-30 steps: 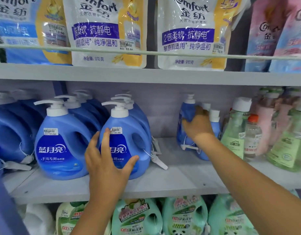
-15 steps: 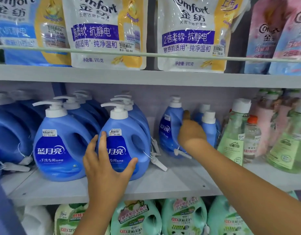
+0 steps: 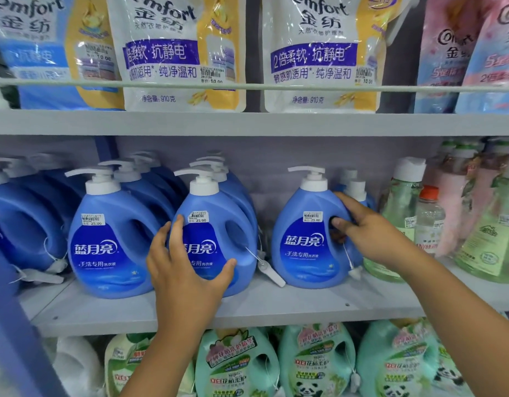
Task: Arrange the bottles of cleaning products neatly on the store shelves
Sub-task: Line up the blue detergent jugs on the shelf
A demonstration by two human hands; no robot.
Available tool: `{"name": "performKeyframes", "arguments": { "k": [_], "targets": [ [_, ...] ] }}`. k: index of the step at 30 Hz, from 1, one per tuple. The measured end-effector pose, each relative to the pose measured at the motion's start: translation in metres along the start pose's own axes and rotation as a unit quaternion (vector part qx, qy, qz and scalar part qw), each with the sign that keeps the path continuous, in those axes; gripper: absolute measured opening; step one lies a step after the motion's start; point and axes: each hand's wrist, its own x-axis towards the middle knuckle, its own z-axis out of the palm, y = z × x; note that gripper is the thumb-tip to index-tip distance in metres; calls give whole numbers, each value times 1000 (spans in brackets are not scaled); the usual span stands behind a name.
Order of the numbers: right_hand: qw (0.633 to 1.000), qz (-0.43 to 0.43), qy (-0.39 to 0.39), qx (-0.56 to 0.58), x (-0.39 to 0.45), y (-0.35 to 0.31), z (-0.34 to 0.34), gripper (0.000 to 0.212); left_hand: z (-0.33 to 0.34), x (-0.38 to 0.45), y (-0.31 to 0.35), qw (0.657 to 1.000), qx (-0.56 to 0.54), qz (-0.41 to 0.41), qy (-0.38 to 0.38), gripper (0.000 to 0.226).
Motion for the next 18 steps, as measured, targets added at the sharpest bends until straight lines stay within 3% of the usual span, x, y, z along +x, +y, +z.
{"name": "performKeyframes", "arguments": {
  "k": [7,18],
  "targets": [
    [997,-27,-54,40,5,-7,15,44,4,0,1,1000,-8,2,7,115],
    [995,-43,-71,51,11,1,11,44,7,-5,2,999,-32,-22,1,116]
  ]
}}
